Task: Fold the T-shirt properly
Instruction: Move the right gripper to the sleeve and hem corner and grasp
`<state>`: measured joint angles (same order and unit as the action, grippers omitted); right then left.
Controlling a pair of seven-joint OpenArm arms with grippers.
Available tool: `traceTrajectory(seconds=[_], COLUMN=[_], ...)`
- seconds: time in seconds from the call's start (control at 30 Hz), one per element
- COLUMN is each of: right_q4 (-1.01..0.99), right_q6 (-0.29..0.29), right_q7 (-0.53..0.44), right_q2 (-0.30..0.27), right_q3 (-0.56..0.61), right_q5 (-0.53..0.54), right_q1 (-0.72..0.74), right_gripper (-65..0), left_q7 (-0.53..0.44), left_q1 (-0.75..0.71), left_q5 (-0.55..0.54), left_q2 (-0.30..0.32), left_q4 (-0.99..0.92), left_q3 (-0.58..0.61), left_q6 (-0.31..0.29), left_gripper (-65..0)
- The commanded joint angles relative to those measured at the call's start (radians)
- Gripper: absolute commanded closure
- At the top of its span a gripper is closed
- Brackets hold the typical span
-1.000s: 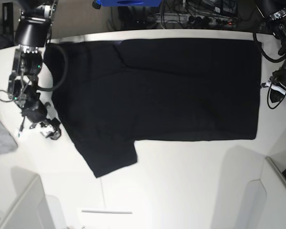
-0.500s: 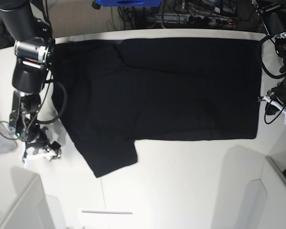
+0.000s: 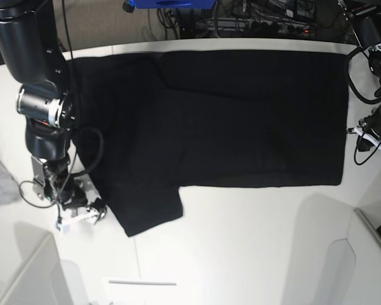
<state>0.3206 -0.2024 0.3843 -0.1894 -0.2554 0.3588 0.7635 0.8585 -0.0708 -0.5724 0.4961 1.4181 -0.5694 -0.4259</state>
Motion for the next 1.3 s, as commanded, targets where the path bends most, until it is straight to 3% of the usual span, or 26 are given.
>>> traceTrajectory(seconds=[0.0,0.2,0.37,0.53,0.87,0.93,1.03,1.27], right_q4=[0.012,0.005,0.004,0.005,0.004,0.004,0.005,0.010], right_q6=[-0.009,-0.009,-0.009,-0.007,-0.001,-0.001,-0.001,-0.002], right_q7=[-0.028,-0.029,-0.025,-0.029,-0.049,-0.051,-0.052,-0.052], right_q2=[-0.011,0.012,0.031,0.067,0.074,0.074,0.074,0.074], right_q3=[-0.002,-0.002,0.011,0.167,0.173,0.173,0.173,0.173], right_q5=[0.006,0.004,0.004,0.007,0.007,0.006,0.006,0.006], right_q1=[0.043,0.018,0.017,0.017,0.009,0.003,0.001,0.001], right_gripper=[-43.5,-43.4,-43.4,-43.2,-42.6,-36.6,-21.9,-2.4], left_q7=[-0.017,-0.017,-0.017,-0.017,-0.018,-0.018,-0.018,-0.018], left_q1=[0.012,0.012,0.006,0.004,0.001,0.001,0.007,0.013], left_q5=[0.018,0.136,0.133,0.133,0.133,0.133,0.133,0.136], left_q2=[0.020,0.014,0.014,0.014,0.014,0.014,0.014,0.014], left_q4=[0.016,0.022,0.023,0.023,0.016,0.016,0.016,0.016], left_q3=[-0.007,-0.008,-0.011,-0.011,-0.011,-0.011,-0.011,-0.011], left_q6=[-0.004,-0.006,-0.006,-0.006,-0.006,-0.006,-0.006,-0.006], left_gripper=[0.0,0.0,0.0,0.0,0.0,0.0,0.0,0.0])
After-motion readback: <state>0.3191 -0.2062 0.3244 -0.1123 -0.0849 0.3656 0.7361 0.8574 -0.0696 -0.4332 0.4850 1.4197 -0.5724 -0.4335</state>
